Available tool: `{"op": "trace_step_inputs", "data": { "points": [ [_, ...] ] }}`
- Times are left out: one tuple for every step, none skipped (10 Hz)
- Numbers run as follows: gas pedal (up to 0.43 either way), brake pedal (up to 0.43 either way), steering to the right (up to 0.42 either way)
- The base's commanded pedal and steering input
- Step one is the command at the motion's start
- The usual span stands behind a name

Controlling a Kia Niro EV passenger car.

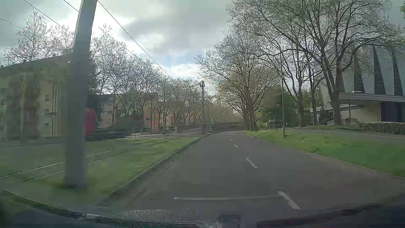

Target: Follow the waypoints while adhering to traffic rules and regulations

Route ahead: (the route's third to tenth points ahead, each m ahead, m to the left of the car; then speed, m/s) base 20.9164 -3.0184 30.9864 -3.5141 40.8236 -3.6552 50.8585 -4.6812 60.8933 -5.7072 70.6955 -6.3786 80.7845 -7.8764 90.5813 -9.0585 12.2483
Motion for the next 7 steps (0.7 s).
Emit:
{"op": "trace_step_inputs", "data": {
  "points": [
    [0.098, 0.0, 0.013],
    [0.098, 0.0, 0.013],
    [0.098, 0.0, 0.012],
    [0.087, 0.0, 0.012],
    [0.087, 0.0, 0.012],
    [0.087, 0.0, 0.012],
    [0.087, 0.0, 0.009]
  ]
}}
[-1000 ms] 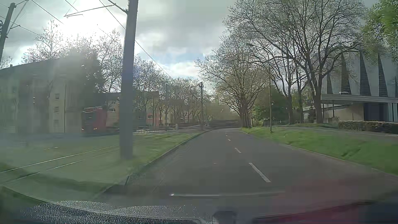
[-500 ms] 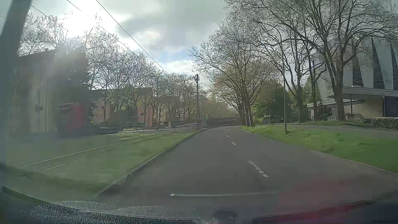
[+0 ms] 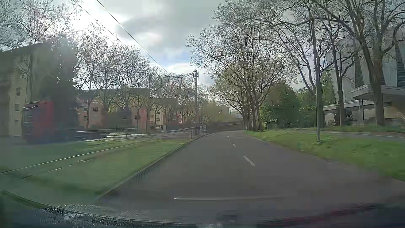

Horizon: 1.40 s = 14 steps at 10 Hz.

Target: Follow the waypoints while adhering to traffic rules and regulations

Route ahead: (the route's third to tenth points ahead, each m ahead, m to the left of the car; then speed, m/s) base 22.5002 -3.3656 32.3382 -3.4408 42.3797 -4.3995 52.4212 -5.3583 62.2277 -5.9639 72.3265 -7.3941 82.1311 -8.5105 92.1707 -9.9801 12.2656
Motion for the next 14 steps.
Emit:
{"op": "trace_step_inputs", "data": {
  "points": [
    [0.087, 0.0, 0.008],
    [0.087, 0.0, 0.009],
    [0.087, 0.0, 0.008],
    [0.087, 0.0, 0.009],
    [0.098, 0.0, 0.009],
    [0.098, 0.0, 0.009],
    [0.098, 0.0, 0.009],
    [0.098, 0.0, 0.009],
    [0.098, 0.0, 0.009],
    [0.098, 0.0, 0.009],
    [0.098, 0.0, 0.009],
    [0.098, 0.0, 0.009],
    [0.098, 0.0, 0.009],
    [0.098, 0.0, 0.009]
  ]
}}
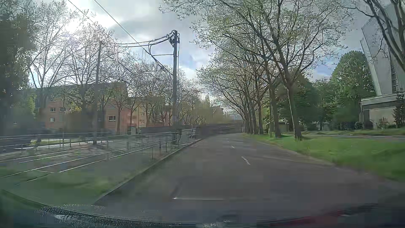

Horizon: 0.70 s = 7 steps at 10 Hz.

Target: Follow the waypoints while adhering to traffic rules and regulations

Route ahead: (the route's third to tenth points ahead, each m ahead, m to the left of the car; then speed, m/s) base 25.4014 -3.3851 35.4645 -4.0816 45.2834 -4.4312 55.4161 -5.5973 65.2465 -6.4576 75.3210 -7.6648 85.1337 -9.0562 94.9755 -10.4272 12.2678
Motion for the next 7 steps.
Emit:
{"op": "trace_step_inputs", "data": {
  "points": [
    [0.098, 0.0, 0.009],
    [0.098, 0.0, 0.008],
    [0.098, 0.0, 0.008],
    [0.098, 0.0, 0.008],
    [0.098, 0.0, 0.008],
    [0.098, 0.0, 0.008],
    [0.11, 0.0, 0.008]
  ]
}}
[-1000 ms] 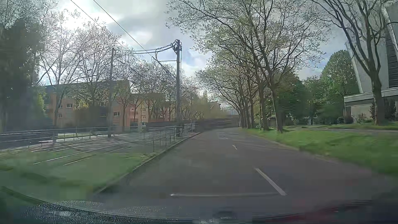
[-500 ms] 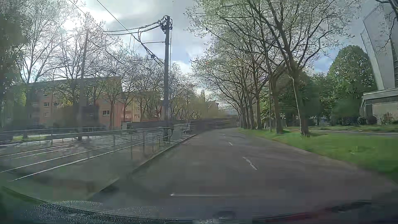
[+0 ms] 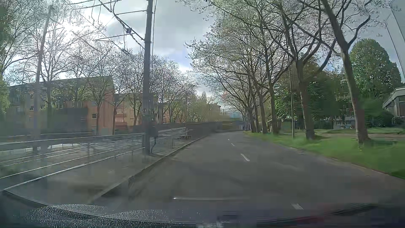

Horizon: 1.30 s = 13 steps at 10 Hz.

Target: Follow the waypoints while adhering to traffic rules and regulations

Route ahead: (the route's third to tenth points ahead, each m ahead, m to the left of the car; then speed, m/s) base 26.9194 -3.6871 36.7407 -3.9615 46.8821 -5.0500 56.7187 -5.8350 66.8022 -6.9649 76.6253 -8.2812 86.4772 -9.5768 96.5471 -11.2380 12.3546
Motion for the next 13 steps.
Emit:
{"op": "trace_step_inputs", "data": {
  "points": [
    [0.11, 0.0, 0.008],
    [0.11, 0.0, 0.008],
    [0.11, 0.0, 0.008],
    [0.11, 0.0, 0.008],
    [0.11, 0.0, 0.008],
    [0.11, 0.0, 0.008],
    [0.11, 0.0, 0.008],
    [0.11, 0.0, 0.008],
    [0.11, 0.0, 0.008],
    [0.098, 0.0, 0.008],
    [0.098, 0.0, 0.009],
    [0.098, 0.0, 0.009],
    [0.098, 0.0, 0.009]
  ]
}}
